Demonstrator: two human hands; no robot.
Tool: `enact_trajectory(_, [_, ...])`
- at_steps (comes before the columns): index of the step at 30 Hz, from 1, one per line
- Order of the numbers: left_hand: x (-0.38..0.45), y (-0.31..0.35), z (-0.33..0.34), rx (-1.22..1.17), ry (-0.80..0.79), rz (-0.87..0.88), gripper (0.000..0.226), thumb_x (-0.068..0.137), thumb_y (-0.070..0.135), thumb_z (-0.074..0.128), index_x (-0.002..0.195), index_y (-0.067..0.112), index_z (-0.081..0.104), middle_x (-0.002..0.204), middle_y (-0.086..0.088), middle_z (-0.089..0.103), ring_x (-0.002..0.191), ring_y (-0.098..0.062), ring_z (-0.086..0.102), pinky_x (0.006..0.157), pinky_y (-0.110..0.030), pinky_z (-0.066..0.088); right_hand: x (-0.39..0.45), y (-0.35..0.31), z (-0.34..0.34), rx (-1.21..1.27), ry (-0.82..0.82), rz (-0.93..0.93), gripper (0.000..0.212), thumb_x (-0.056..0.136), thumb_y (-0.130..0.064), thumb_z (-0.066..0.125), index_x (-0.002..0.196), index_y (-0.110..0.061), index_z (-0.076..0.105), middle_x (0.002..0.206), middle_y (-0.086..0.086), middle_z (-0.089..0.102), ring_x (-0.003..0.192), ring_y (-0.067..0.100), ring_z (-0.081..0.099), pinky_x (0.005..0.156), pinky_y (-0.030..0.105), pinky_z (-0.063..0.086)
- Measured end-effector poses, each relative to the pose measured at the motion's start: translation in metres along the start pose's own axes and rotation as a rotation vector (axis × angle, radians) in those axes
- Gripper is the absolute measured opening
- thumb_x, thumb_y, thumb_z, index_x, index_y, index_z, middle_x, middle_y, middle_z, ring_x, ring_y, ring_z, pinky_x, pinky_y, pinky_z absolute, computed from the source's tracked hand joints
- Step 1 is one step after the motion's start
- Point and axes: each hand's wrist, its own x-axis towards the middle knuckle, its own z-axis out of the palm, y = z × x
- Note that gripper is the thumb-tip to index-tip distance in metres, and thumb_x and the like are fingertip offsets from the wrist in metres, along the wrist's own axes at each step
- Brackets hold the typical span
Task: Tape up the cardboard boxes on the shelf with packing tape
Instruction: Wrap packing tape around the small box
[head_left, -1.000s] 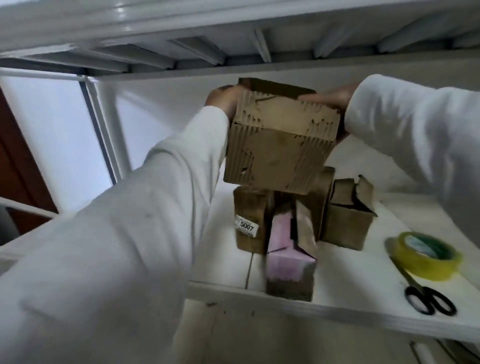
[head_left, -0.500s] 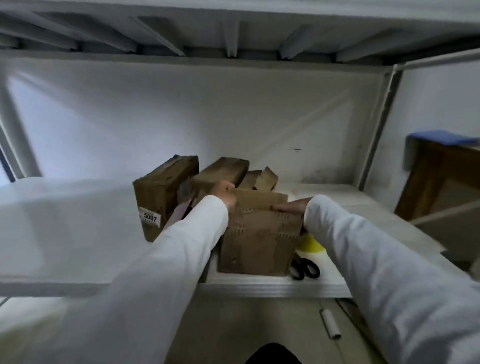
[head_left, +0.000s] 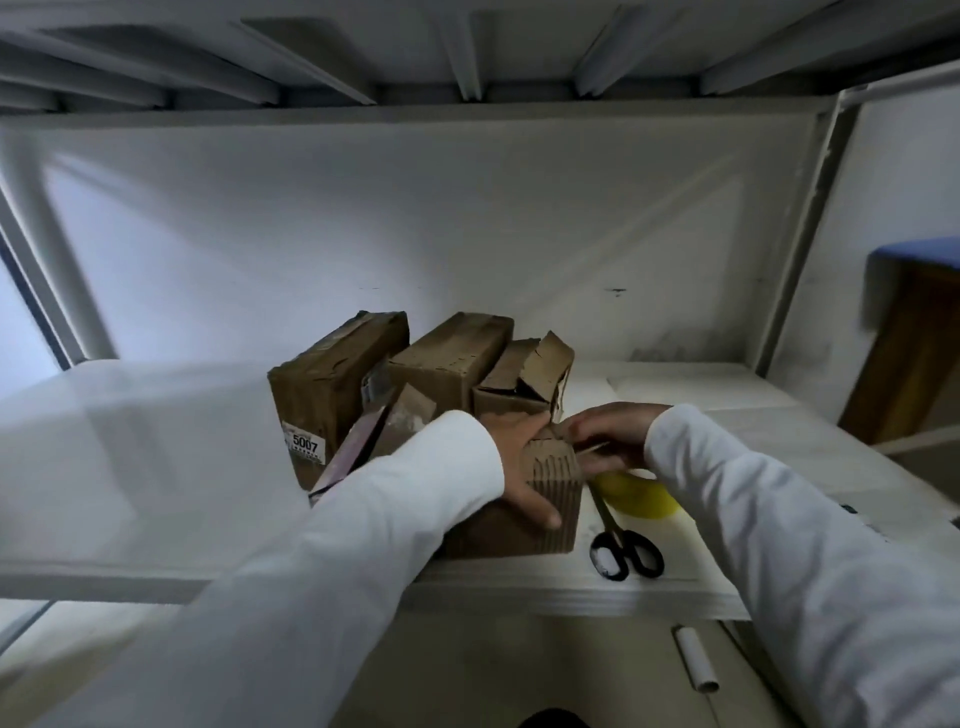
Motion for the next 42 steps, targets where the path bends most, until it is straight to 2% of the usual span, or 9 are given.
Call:
enact_trajectory(5, [0.017, -0.014, 0.019, 0.092, 0.086, -0.068, 0.114, 0.072, 0.073, 0.058, 0.152, 0.022, -0.006, 0.160, -0.001, 0.005, 0.145, -0.025, 0.012, 0.117, -0.047, 0.010, -0.011, 0.000, -0.003, -0.175, 0.005, -0.030, 0.026, 0.086, -0.014, 0.066, 0.111, -0.009, 0.060, 0.109, 0.015, 0.064, 0.075, 0.020, 0.066, 0.052, 0.021, 0.052])
enact_trajectory(9, [0.026, -0.017, 0.024, 0.135, 0.099, -0.149, 0.095, 0.082, 0.076, 0.035, 0.152, 0.025, -0.003, 0.159, 0.000, 0.009, 0.144, -0.026, 0.013, 0.113, -0.048, 0.016, -0.001, 0.000, -0.011, -0.284, 0.288, -0.219, 0.020, 0.087, -0.014, 0.064, 0.107, -0.008, 0.063, 0.102, 0.011, 0.064, 0.090, 0.022, 0.059, 0.079, 0.033, 0.051])
enact_trajectory(12, [0.032, -0.014, 0.025, 0.192, 0.122, -0.219, 0.090, 0.084, 0.076, 0.029, 0.152, 0.024, 0.000, 0.157, -0.004, 0.014, 0.142, -0.029, 0.015, 0.113, -0.051, 0.019, 0.000, 0.005, -0.025, -0.717, 0.458, -0.181, 0.029, 0.081, -0.027, 0.070, 0.104, -0.008, 0.066, 0.104, 0.009, 0.063, 0.099, 0.026, 0.059, 0.086, 0.030, 0.045])
enact_trajectory(16, [0.038, -0.010, 0.024, 0.203, 0.145, -0.290, 0.088, 0.086, 0.074, 0.028, 0.152, 0.021, 0.002, 0.156, -0.008, 0.015, 0.141, -0.031, 0.016, 0.112, -0.052, 0.019, -0.001, 0.025, -0.029, -1.147, 0.300, 0.123, 0.058, 0.080, -0.043, 0.067, 0.127, -0.012, 0.056, 0.127, 0.010, 0.057, 0.116, 0.027, 0.054, 0.095, 0.031, 0.042])
enact_trajectory(20, [0.040, -0.007, 0.022, 0.180, 0.157, -0.361, 0.090, 0.086, 0.074, 0.027, 0.152, 0.019, 0.001, 0.156, -0.009, 0.013, 0.142, -0.031, 0.014, 0.113, -0.052, 0.017, 0.005, 0.033, -0.022, -1.320, 0.189, 0.182, 0.060, 0.089, -0.035, 0.059, 0.143, -0.019, 0.037, 0.146, 0.008, 0.039, 0.133, 0.025, 0.038, 0.107, 0.030, 0.032])
enact_trajectory(28, [0.050, -0.016, 0.017, 0.212, 0.221, -0.361, 0.089, 0.087, 0.074, 0.023, 0.152, 0.013, 0.012, 0.154, -0.011, 0.021, 0.140, -0.032, 0.020, 0.112, -0.050, 0.019, -0.006, 0.011, -0.041, -0.722, 0.371, -0.025, 0.042, 0.091, -0.029, 0.056, 0.129, -0.010, 0.054, 0.128, 0.013, 0.055, 0.116, 0.030, 0.054, 0.095, 0.033, 0.042])
enact_trajectory(33, [0.054, -0.024, 0.014, 0.105, 0.187, -0.312, 0.085, 0.091, 0.068, 0.028, 0.152, 0.013, 0.008, 0.157, -0.009, 0.012, 0.144, -0.030, 0.009, 0.116, -0.051, 0.011, -0.002, -0.003, -0.033, -0.158, 0.233, -0.090, 0.058, 0.086, -0.029, 0.061, 0.133, -0.001, 0.043, 0.122, 0.021, 0.055, 0.111, 0.039, 0.054, 0.100, 0.046, 0.043])
enact_trajectory(38, [0.054, -0.031, 0.011, -0.470, 0.563, -0.120, 0.049, 0.099, 0.045, 0.037, 0.141, 0.020, 0.041, 0.147, -0.004, 0.037, 0.137, -0.024, 0.029, 0.114, -0.044, 0.025, -0.006, -0.021, -0.029, -0.036, -0.004, -0.121, 0.030, 0.091, -0.021, 0.042, 0.104, 0.001, 0.058, 0.079, 0.011, 0.069, 0.070, 0.023, 0.067, 0.072, 0.034, 0.053])
enact_trajectory(42, [0.051, -0.028, 0.002, -0.728, 0.609, -0.114, 0.043, 0.098, 0.052, 0.033, 0.108, 0.023, 0.064, 0.121, -0.007, 0.059, 0.119, -0.028, 0.049, 0.105, -0.045, 0.037, -0.015, -0.033, -0.029, -0.044, -0.097, -0.173, 0.029, 0.083, -0.022, 0.048, 0.093, 0.002, 0.060, 0.071, 0.010, 0.070, 0.062, 0.021, 0.067, 0.074, 0.037, 0.052])
